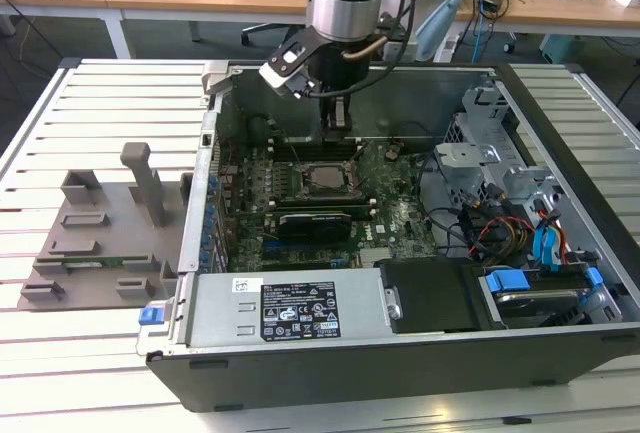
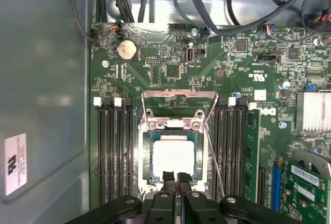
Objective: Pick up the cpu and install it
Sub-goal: 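Place the cpu into insertion slot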
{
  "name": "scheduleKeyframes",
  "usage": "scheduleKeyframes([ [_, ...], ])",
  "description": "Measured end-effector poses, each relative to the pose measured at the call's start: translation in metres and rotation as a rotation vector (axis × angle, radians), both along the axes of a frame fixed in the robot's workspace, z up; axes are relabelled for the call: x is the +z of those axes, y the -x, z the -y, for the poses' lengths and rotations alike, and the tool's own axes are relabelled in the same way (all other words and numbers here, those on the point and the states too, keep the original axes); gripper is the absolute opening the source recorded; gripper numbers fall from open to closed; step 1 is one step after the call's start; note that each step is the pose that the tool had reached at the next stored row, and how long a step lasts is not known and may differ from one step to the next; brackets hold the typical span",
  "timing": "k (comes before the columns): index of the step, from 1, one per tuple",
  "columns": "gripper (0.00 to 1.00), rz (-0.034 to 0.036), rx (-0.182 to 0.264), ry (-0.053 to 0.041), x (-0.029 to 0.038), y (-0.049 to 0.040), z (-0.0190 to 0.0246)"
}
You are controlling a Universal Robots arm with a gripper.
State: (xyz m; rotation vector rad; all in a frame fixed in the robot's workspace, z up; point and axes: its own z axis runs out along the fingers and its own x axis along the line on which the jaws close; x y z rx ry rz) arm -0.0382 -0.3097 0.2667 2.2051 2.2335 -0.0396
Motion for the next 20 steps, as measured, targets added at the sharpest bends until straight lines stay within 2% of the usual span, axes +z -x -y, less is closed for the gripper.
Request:
scheduleKeyframes([
  [7, 0.16, 0.0001, 0.0, 0.0012, 0.0148, 0.0, -0.0001],
  [20, 0.16, 0.0, 0.0, 0.002, 0.0338, 0.0, -0.0001],
])
